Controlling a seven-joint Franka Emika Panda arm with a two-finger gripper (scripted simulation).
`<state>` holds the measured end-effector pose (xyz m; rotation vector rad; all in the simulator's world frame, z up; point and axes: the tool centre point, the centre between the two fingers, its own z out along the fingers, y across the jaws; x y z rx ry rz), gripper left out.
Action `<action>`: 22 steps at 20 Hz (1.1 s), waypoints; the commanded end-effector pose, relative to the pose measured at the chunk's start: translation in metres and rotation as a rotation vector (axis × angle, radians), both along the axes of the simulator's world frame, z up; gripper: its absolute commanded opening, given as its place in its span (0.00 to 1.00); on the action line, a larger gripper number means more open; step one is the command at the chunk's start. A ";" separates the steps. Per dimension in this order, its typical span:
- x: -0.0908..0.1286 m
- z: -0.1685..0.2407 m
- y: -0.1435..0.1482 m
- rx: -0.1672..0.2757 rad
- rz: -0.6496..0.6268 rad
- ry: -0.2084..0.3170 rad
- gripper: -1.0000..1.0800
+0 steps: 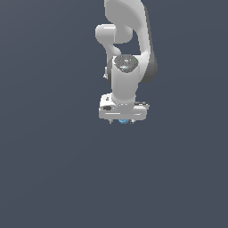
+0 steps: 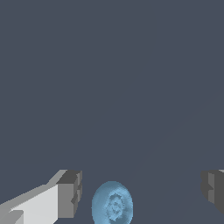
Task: Pick up the object and move it to a goal position.
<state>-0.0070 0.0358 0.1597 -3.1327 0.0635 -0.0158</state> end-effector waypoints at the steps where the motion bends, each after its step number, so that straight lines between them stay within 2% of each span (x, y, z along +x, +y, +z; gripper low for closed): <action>1: -0.006 -0.005 0.003 0.000 -0.033 0.001 0.96; 7: -0.026 -0.020 0.010 0.000 -0.148 0.004 0.96; 22: -0.091 -0.060 0.026 -0.002 -0.492 0.011 0.96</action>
